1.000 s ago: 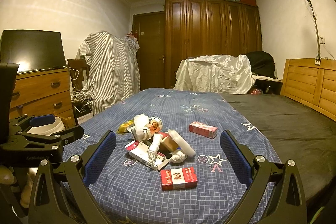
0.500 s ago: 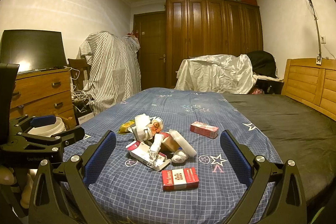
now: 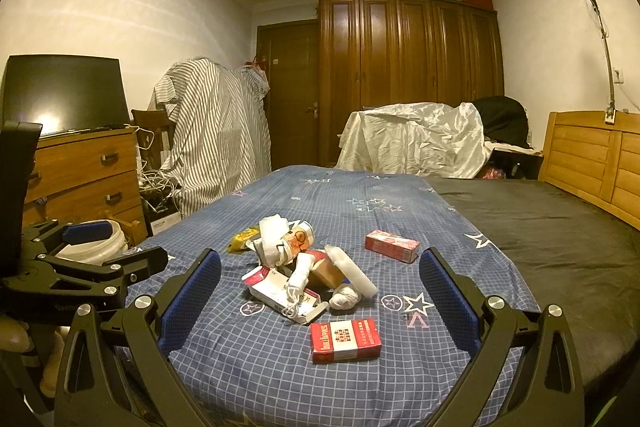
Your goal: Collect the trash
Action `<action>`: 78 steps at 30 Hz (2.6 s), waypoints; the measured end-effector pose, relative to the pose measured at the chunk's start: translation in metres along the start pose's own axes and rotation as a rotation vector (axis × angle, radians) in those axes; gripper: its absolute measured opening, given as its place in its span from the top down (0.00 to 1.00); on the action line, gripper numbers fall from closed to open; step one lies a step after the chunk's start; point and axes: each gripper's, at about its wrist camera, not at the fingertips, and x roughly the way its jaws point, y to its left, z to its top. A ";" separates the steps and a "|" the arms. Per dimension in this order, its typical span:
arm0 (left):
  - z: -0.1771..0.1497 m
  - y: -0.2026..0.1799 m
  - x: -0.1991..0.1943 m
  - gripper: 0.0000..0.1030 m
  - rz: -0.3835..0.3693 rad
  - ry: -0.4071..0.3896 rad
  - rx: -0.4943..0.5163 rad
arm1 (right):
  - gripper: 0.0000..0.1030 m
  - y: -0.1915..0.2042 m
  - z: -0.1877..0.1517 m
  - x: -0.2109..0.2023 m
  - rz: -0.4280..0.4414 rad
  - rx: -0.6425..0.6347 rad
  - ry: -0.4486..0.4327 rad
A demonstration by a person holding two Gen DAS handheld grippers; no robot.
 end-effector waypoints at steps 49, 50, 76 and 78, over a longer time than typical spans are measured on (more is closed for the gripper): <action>-0.045 0.036 0.198 0.05 -0.208 0.539 -0.102 | 0.07 -0.009 -0.104 0.265 0.575 -0.919 0.762; -0.045 0.035 0.204 0.05 -0.213 0.548 -0.112 | 0.07 -0.009 -0.107 0.270 0.587 -0.909 0.773; -0.003 -0.041 0.290 0.76 -0.185 0.478 -0.037 | 0.34 -0.088 -0.108 0.237 0.187 0.090 0.525; -0.004 -0.042 0.288 0.77 -0.191 0.466 -0.038 | 0.34 -0.086 -0.105 0.234 0.166 0.096 0.502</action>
